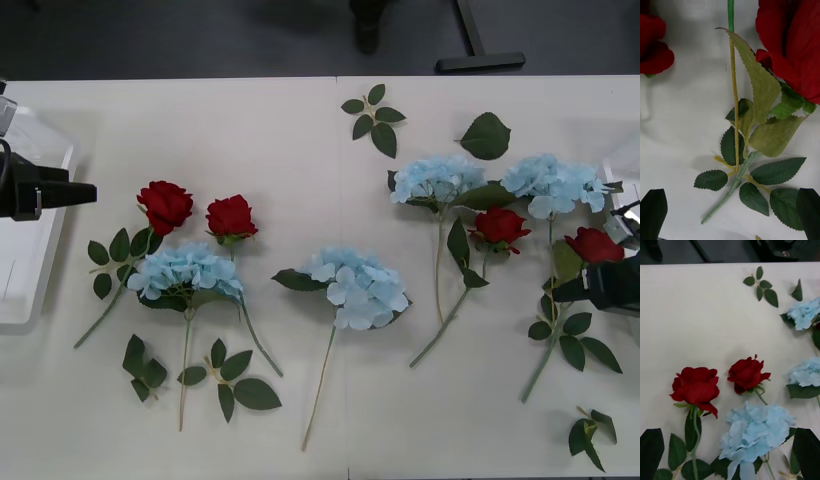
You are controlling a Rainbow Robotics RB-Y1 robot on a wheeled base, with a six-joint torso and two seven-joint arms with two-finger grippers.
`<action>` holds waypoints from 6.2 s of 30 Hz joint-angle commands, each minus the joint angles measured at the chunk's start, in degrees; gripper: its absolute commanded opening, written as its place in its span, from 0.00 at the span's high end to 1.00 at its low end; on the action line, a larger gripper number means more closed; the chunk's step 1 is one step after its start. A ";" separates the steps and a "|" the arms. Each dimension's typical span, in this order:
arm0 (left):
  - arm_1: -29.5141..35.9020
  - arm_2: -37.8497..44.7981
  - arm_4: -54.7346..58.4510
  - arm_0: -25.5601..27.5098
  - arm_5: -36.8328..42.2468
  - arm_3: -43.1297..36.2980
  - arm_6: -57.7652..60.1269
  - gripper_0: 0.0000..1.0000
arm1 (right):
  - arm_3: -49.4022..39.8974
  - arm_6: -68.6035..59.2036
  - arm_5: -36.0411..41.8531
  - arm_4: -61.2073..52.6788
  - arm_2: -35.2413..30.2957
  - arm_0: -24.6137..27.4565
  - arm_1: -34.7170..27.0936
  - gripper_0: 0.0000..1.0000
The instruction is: Place the red flowers into the right box and the blue flowers into the left box. If a person shows an open palm, hand one flower to the person first, then continue sorting.
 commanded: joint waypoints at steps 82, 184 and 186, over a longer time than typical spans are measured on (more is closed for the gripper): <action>-13.68 -28.97 -40.98 -20.61 -14.51 16.52 -2.46 1.00 | 11.00 0.16 8.81 25.39 -10.66 -23.03 -1.08 1.00; -37.41 -42.41 19.14 -15.60 -77.79 -27.96 -17.48 1.00 | -16.33 56.58 -10.26 -35.43 3.05 -5.81 12.11 0.51; -37.41 -42.41 19.14 -15.60 -77.79 -27.96 -17.48 1.00 | -16.33 56.14 -10.26 -35.34 3.31 -5.81 12.02 0.78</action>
